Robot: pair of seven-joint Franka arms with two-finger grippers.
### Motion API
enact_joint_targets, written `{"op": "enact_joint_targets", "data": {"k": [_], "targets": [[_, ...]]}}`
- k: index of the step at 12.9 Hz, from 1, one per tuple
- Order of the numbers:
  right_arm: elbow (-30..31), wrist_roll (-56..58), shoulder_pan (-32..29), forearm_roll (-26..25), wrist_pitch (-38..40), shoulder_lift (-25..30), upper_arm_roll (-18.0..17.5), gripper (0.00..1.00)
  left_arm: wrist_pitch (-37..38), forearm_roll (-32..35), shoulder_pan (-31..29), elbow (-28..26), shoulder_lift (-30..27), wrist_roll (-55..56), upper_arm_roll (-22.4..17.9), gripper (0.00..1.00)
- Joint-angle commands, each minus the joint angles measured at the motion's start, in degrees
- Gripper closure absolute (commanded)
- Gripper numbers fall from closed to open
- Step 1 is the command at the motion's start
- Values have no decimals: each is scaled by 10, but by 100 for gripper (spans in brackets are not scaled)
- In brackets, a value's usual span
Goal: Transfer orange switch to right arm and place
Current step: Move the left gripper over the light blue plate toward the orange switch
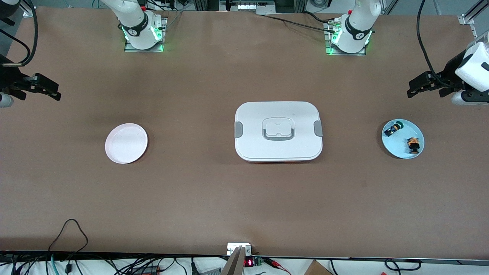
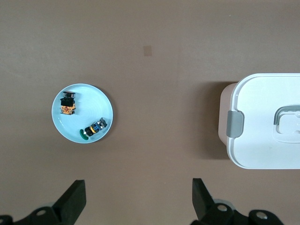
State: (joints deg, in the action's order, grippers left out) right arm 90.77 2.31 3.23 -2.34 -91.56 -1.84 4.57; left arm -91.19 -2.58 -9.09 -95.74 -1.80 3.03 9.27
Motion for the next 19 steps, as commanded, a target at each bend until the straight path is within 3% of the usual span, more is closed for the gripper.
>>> {"op": "enact_joint_targets", "data": {"k": [1, 8, 13, 19], "targets": [[-9, 2, 4, 1, 11, 2, 3, 0, 18, 8, 7, 20, 9, -13, -6, 0], [-9, 2, 5, 1, 11, 3, 2, 0, 14, 4, 0, 5, 27, -18, -6, 0], [-9, 2, 5, 0, 11, 2, 2, 0, -35, 7, -54, -15, 74, -298, -7, 0], [-9, -1, 9, -1, 9, -1, 2, 0, -67, 57, -74, -18, 120, -469, -7, 0]]}}
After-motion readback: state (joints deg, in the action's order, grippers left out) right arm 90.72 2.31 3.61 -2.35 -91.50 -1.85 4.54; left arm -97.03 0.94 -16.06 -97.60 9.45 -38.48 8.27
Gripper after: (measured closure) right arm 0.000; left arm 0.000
